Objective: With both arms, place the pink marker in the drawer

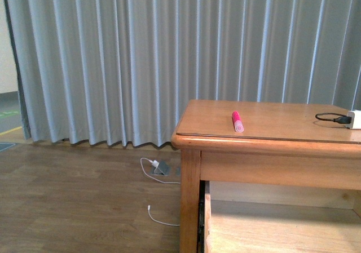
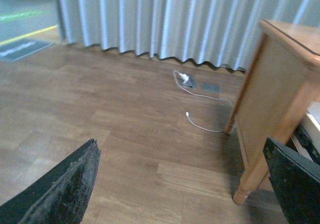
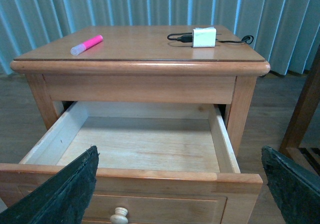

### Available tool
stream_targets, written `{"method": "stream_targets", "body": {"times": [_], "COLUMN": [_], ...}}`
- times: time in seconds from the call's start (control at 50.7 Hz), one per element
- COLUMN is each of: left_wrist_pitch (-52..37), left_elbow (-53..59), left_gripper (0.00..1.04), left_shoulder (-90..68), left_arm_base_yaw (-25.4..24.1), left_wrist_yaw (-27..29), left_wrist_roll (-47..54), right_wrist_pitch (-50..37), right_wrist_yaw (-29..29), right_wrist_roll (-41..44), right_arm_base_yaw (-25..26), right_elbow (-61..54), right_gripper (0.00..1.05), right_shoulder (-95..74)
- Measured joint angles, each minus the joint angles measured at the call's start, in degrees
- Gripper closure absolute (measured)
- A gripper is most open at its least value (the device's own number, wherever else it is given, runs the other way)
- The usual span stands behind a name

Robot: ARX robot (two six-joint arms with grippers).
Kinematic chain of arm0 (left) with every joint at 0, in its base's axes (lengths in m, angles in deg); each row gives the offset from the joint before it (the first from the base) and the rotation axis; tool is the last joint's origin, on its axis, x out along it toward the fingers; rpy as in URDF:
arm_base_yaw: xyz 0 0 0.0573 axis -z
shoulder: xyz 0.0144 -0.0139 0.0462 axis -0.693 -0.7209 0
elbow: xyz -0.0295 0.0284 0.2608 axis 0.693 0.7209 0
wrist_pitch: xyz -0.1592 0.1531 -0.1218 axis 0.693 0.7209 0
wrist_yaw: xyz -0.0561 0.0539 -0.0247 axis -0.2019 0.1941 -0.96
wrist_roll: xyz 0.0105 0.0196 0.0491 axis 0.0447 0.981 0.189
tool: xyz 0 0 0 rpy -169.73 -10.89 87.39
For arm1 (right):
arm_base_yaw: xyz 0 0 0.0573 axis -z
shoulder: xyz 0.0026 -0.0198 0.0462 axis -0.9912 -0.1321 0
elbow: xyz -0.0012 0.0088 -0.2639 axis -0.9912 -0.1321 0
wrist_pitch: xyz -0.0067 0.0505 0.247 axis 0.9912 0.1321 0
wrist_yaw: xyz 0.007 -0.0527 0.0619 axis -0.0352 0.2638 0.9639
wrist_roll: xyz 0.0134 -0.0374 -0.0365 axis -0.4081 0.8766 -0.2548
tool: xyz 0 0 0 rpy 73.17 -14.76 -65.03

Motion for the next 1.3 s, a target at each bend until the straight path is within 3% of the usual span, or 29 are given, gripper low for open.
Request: {"method": "stream_targets", "body": {"times": [0.039, 0.079, 0.375, 0.592, 0.828, 0.947, 1.302], "left_wrist_pitch": [-1.84, -4.04, -19.26, -22.97, -22.93, -19.87, -12.46], "left_elbow": [-0.09, -0.57, -15.04, -28.65, -46.29, -59.23, -83.97], "left_gripper": [0.06, 0.06, 0.06, 0.06, 0.06, 0.06, 0.06], "left_shoulder": [-3.10, -7.06, -37.70, -57.20, -74.05, -84.56, -104.98], "left_arm_base_yaw": [2.36, 3.87, 5.66, 9.68, 15.10, 17.88, 22.69], "left_wrist_yaw": [4.61, 4.94, -5.70, -8.00, -8.31, -8.41, -7.39], "left_wrist_roll": [-1.92, -2.86, 1.38, 4.59, 8.22, 9.57, 8.33], "right_wrist_pitch": [0.00, 0.00, 0.00, 0.00, 0.00, 0.00, 0.00], "right_wrist_yaw": [-0.02, 0.02, 0.00, 0.00, 0.00, 0.00, 0.00], "right_wrist_roll": [0.00, 0.00, 0.02, 0.00, 0.02, 0.02, 0.00], "right_arm_base_yaw": [0.00, 0.00, 0.00, 0.00, 0.00, 0.00, 0.00], "right_elbow": [0.00, 0.00, 0.00, 0.00, 0.00, 0.00, 0.00], "right_gripper": [0.08, 0.08, 0.08, 0.08, 0.08, 0.08, 0.08], "right_shoulder": [0.00, 0.00, 0.00, 0.00, 0.00, 0.00, 0.00]}}
